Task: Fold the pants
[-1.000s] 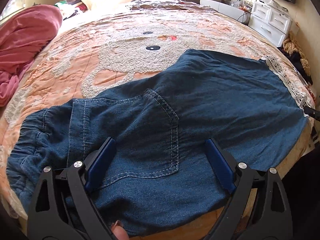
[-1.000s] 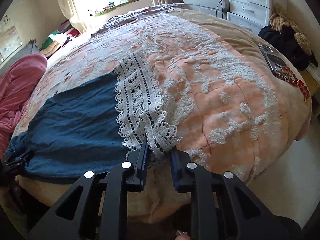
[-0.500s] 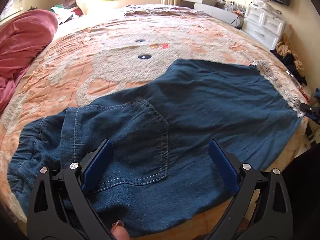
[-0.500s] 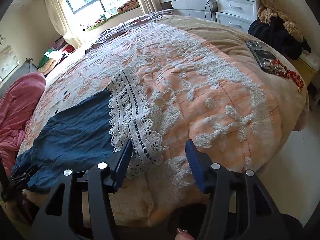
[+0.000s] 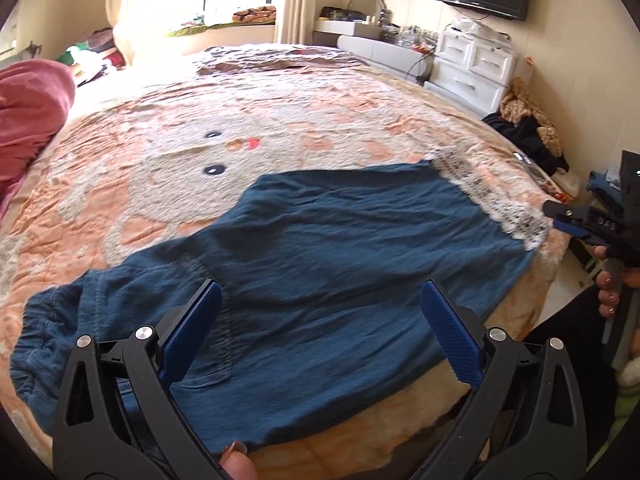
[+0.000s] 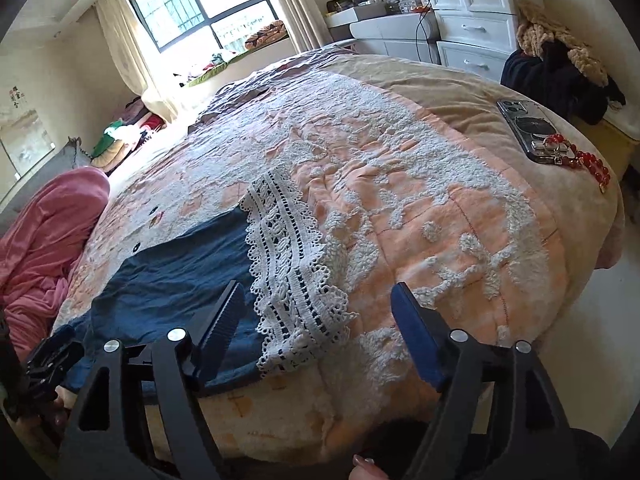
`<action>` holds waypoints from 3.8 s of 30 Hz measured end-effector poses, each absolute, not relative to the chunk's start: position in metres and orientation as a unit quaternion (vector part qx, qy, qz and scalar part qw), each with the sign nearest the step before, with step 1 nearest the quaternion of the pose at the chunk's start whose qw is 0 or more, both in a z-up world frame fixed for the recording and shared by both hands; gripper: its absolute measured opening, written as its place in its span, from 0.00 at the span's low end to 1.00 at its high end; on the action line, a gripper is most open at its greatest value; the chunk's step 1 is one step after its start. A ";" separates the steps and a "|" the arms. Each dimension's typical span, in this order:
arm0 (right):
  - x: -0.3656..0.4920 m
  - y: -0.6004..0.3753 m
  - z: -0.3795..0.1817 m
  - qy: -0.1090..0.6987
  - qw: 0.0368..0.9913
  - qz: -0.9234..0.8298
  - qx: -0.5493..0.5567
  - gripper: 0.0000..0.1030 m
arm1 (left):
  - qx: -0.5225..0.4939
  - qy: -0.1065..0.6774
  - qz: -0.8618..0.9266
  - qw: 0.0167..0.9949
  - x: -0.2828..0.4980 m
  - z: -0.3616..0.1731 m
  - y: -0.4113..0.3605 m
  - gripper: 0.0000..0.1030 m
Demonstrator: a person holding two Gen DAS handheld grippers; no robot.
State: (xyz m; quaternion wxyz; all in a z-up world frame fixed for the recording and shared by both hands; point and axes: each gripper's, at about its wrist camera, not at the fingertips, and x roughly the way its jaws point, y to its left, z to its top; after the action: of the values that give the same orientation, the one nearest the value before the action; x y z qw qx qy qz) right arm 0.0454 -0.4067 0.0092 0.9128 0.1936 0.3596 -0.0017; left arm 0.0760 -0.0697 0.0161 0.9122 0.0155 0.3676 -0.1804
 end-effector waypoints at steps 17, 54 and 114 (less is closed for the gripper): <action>0.041 -0.403 0.004 0.367 0.908 0.009 0.200 0.80 | 0.068 0.374 -0.271 0.884 0.143 0.045 -0.189 0.91; 0.062 -0.393 -0.018 0.393 0.887 0.046 0.239 0.17 | 0.071 0.471 -0.480 0.736 0.289 -0.026 -0.292 0.16; 0.226 -0.217 -0.005 0.470 0.867 0.159 -0.032 0.65 | -0.067 0.481 -0.246 0.839 0.239 -0.015 -0.030 0.21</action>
State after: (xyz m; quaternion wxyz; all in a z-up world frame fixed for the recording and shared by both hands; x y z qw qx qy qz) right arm 0.2260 -0.2166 -0.0050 0.8675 -0.0323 0.4703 0.1589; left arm 0.2386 -0.0302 -0.0150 0.8385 -0.0666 0.4814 -0.2465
